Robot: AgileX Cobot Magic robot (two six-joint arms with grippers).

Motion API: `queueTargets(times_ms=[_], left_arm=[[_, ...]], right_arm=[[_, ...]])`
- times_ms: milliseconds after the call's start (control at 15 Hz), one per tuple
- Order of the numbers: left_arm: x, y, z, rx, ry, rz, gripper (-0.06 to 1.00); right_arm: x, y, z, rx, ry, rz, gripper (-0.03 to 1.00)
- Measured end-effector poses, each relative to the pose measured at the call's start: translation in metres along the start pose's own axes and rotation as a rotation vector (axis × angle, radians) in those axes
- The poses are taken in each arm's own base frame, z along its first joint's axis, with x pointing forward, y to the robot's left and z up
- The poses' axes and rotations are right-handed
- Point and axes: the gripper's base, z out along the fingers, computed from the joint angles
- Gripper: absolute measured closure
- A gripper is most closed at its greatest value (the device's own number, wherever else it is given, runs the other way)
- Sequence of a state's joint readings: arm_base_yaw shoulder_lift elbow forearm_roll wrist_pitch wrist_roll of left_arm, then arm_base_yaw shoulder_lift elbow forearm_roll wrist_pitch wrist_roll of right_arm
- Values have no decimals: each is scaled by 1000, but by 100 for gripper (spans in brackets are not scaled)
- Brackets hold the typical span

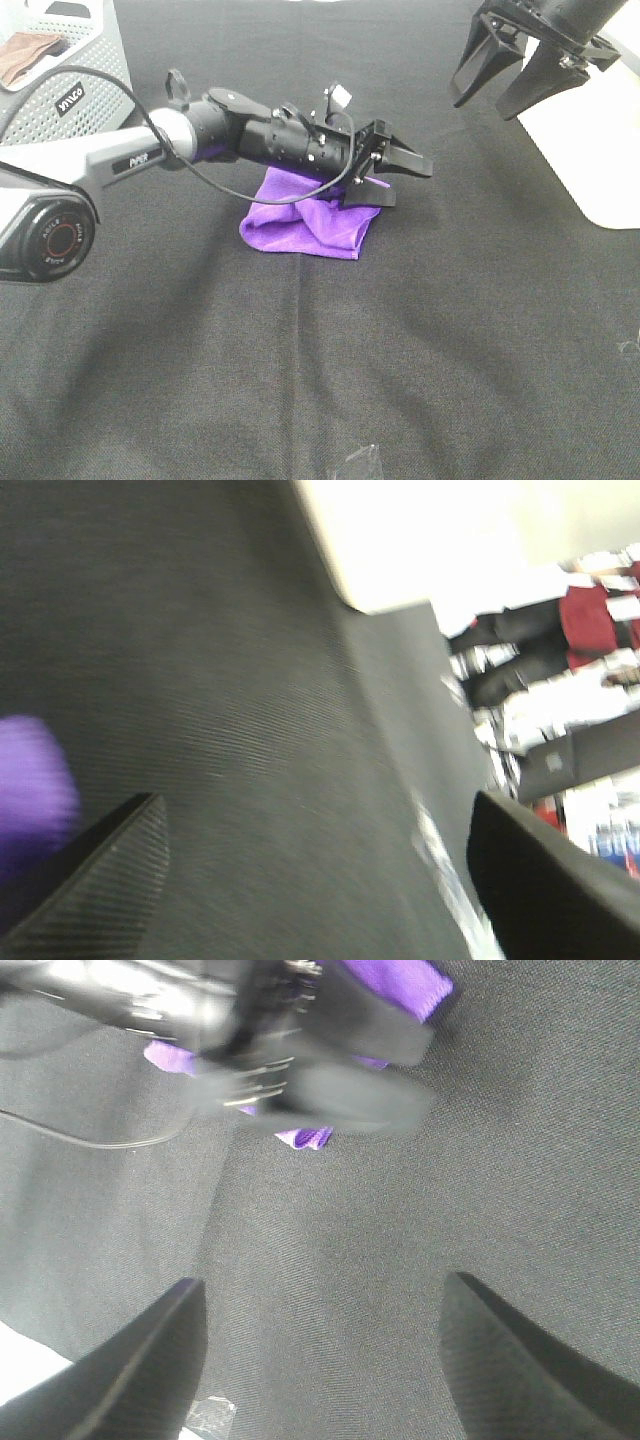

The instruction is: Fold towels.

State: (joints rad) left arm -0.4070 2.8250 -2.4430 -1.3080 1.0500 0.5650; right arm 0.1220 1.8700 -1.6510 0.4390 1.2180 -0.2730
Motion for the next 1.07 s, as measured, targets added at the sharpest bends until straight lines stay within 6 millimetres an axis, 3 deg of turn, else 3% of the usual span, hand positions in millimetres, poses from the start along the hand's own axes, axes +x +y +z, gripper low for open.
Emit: queueTargets(times_ms=[67,200,400,600,733,867,1067], left_arm=[[-14,-25,-21,1,36,75,19],[-35,-56,-59,-131,74,172,19],[-54,-74,-103,-541,69,236,19],[-65,-92,-135,-733,17,261,19],[-72,-111,-172,-839,-25,287,19],[-67,-123,-217,-969,-21,275,19],[-37,-150,-303,-1099,-44,184,19]], right_arm=[[1,4,-8,0,-20,-8,33],[4,13,-27,1,-63,-26,33],[9,23,-49,5,-117,-21,33],[17,28,-68,47,-151,-23,33],[36,25,-79,157,-143,-4,33],[59,24,-93,257,-139,19,33],[84,38,-128,301,-235,31,33]])
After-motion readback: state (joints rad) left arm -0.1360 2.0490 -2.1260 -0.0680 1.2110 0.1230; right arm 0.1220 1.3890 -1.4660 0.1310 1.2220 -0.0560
